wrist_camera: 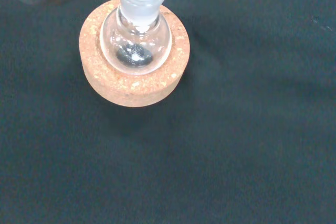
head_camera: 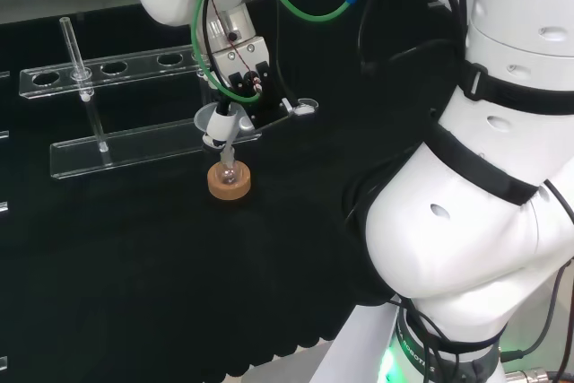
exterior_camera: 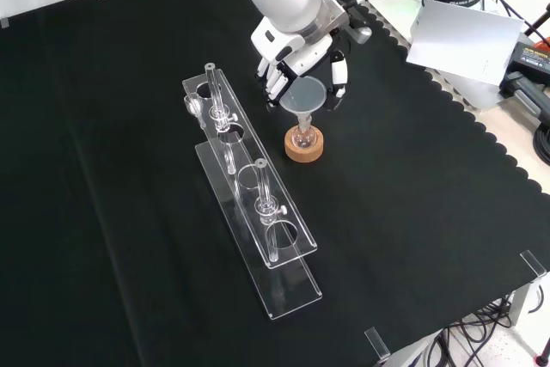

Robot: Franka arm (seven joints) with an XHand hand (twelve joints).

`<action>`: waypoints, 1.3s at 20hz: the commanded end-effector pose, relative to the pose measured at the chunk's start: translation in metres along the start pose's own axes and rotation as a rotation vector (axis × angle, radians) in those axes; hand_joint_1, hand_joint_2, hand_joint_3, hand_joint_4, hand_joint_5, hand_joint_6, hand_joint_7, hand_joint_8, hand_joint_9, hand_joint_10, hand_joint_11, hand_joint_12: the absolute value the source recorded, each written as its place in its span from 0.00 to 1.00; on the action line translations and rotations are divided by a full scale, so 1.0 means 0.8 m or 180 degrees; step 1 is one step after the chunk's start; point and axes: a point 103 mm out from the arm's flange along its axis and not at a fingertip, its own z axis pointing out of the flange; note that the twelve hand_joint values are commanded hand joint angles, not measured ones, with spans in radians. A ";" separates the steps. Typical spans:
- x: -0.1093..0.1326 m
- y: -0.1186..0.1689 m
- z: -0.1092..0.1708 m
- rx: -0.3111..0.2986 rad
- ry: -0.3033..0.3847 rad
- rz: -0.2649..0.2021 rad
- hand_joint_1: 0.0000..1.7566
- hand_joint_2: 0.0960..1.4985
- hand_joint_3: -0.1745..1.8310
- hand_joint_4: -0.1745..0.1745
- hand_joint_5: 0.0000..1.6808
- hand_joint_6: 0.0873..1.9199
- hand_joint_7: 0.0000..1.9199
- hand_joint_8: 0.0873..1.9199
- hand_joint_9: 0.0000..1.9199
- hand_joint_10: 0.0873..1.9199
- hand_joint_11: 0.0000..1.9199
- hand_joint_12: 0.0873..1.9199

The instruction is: Place the funnel on the round-bottom flask.

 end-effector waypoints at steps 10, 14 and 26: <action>0.002 -0.001 0.001 0.0079 -0.0055 0.0020 0.41 0.44 0.39 0.27 0.23 0.20 0.14 0.39 0.33 0.32 0.23 0.68; 0.002 -0.003 0.001 0.0129 -0.0056 0.0020 0.40 0.43 0.39 0.27 0.23 0.18 0.13 0.39 0.32 0.32 0.22 0.68; 0.002 -0.007 0.003 0.0235 -0.0081 -0.0021 0.38 0.40 0.37 0.33 0.16 0.00 0.00 0.30 0.16 0.35 0.12 0.72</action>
